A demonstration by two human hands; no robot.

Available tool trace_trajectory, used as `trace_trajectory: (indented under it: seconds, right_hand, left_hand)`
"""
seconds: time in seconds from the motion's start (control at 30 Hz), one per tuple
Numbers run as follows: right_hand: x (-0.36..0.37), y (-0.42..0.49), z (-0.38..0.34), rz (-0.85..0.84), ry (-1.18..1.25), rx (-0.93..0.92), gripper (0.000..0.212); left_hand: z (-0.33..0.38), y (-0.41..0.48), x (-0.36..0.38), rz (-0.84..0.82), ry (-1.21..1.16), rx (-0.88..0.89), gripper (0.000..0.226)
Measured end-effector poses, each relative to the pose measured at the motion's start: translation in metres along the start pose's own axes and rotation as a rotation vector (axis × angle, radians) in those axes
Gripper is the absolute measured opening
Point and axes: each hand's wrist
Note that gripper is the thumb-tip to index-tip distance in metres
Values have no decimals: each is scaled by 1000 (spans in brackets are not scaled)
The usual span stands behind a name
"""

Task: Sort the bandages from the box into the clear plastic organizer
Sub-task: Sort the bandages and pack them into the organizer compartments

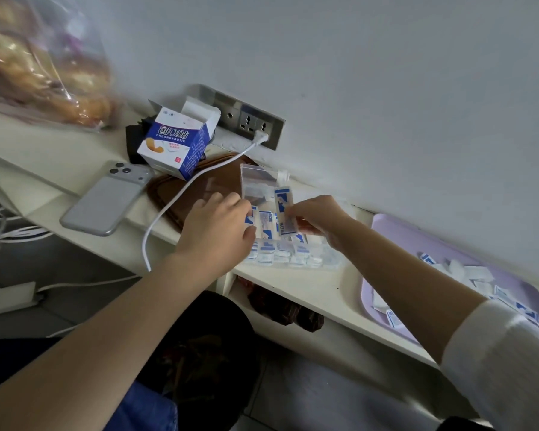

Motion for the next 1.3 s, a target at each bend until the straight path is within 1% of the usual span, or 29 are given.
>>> trace_trajectory:
  seconds: [0.27, 0.33, 0.43, 0.47, 0.53, 0.6, 0.63, 0.7, 0.77, 0.83, 0.87, 0.97, 1.0, 1.1, 1.3]
  right_hand:
    - [30, 17, -12, -55, -316, 6, 22]
    - [29, 17, -13, -72, -342, 15, 19]
    - [25, 17, -12, -102, -340, 43, 10]
    - [25, 17, -12, -107, -332, 50, 10]
    - [26, 19, -9, -107, -335, 49, 21]
    - [28, 20, -9, -94, -374, 32, 28]
    - [30, 21, -9, -88, -393, 14, 29]
    - [33, 21, -9, -56, -453, -20, 22]
    - [34, 21, -9, -3, -572, -72, 11]
    - [34, 21, -9, 42, -664, -127, 21]
    - [34, 21, -10, 41, -687, -134, 22]
    - [34, 19, -15, 0, -698, -126, 14]
    - [34, 18, -16, -14, -689, -124, 14]
    - [33, 18, -17, -47, -706, -126, 24]
    - [30, 15, -16, -81, -726, -131, 31]
  left_hand:
    - [3, -4, -2, -29, -22, -10, 34]
    - [3, -4, -3, -40, -15, -20, 34]
    - [5, -6, -3, -45, -6, -43, 33]
    - [6, -6, -3, -47, -6, -56, 33]
    - [8, -7, -3, -56, -3, -87, 35]
    - [9, -7, -3, -61, 11, -100, 36]
    - [10, -8, -4, -59, 20, -101, 36]
    - [10, -8, -5, -62, 21, -105, 36]
    - [12, -9, -5, -69, 20, -106, 36]
    - [13, -10, -5, -67, 25, -95, 36]
    - [13, -10, -5, -67, 23, -93, 36]
    - [13, -10, -4, -71, 26, -95, 40]
    - [13, -10, -4, -75, 29, -95, 42]
    - [13, -11, -2, -82, 25, -96, 46]
    - [15, -14, 1, -66, 36, -83, 49]
Point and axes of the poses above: each hand's wrist, its own y-axis towards the middle knuckle, its own x-axis out of the palm, z = x × y, and after that the axes turned 7 degrees about -y, right-handed
